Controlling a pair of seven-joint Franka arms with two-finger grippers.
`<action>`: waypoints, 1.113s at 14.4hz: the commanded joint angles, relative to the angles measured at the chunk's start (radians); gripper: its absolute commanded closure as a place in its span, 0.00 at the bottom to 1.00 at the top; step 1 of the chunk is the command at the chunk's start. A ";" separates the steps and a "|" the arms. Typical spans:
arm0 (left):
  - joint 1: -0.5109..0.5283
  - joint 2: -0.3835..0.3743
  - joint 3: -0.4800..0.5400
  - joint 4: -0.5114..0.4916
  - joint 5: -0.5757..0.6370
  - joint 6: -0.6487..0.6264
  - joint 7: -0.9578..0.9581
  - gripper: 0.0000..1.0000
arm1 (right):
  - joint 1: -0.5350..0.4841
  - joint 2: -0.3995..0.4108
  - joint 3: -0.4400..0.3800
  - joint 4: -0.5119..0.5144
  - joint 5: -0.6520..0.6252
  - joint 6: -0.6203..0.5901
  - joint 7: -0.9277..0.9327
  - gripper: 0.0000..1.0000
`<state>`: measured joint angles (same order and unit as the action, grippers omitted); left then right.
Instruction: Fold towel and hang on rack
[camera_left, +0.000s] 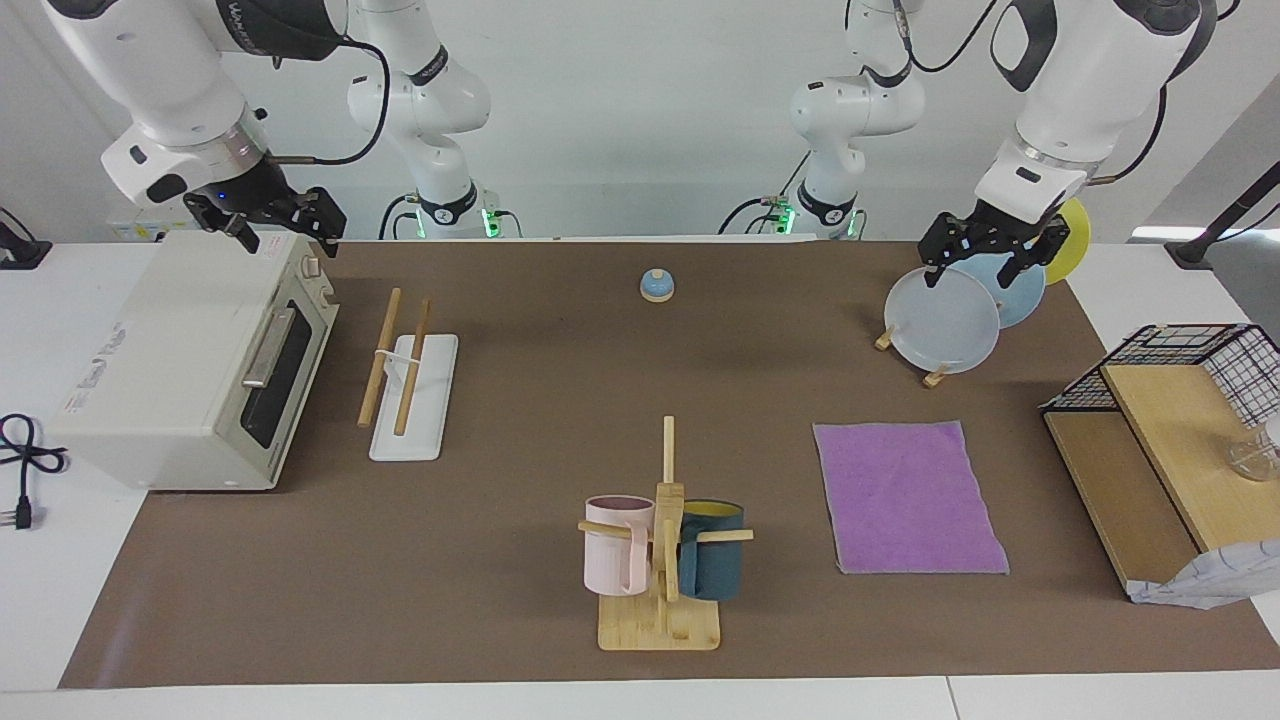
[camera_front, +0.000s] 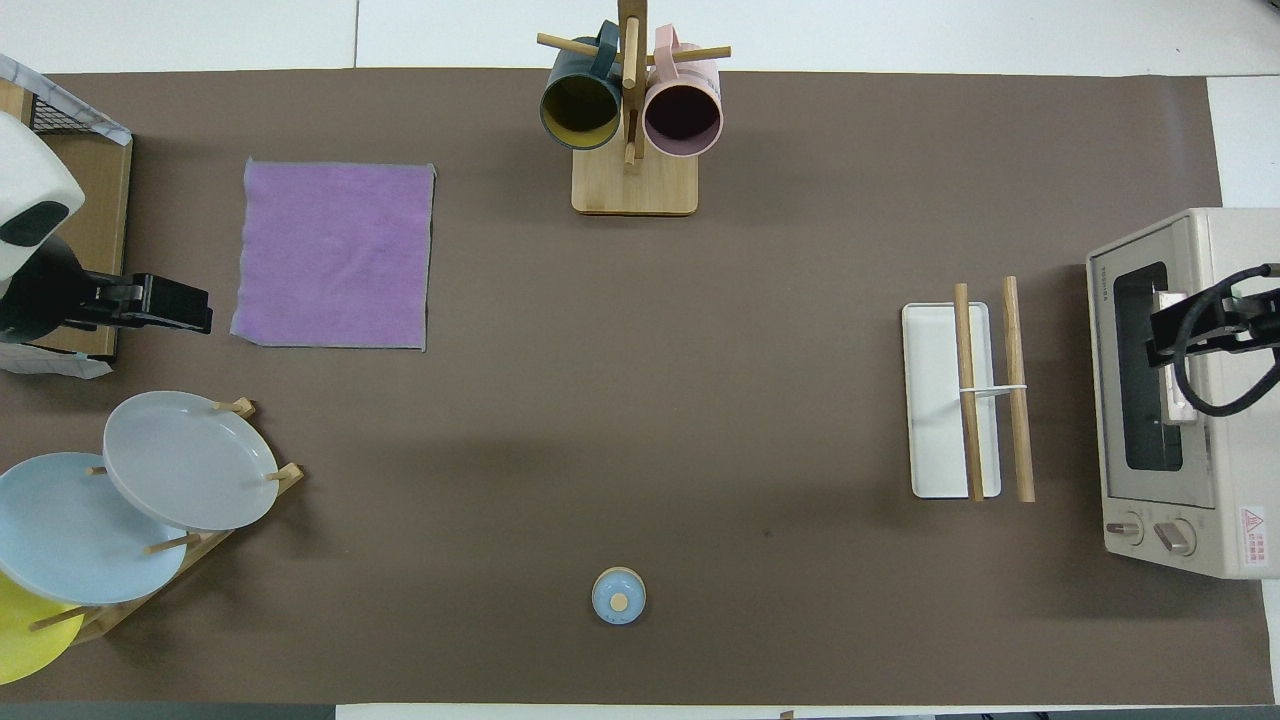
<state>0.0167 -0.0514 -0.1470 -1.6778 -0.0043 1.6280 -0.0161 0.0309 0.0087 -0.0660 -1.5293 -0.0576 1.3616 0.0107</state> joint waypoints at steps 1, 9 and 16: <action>-0.003 -0.031 0.009 -0.026 -0.014 -0.007 0.001 0.00 | -0.005 -0.023 0.006 -0.022 0.007 -0.004 -0.002 0.00; 0.038 -0.050 0.015 -0.071 -0.020 0.032 -0.002 0.00 | -0.005 -0.023 0.006 -0.023 0.007 -0.004 -0.006 0.00; 0.124 0.229 0.015 -0.149 -0.023 0.420 0.004 0.00 | -0.019 -0.023 0.003 -0.022 0.007 -0.002 -0.005 0.00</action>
<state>0.1107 0.0413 -0.1297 -1.8348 -0.0070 1.9156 -0.0193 0.0284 0.0076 -0.0665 -1.5293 -0.0576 1.3613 0.0107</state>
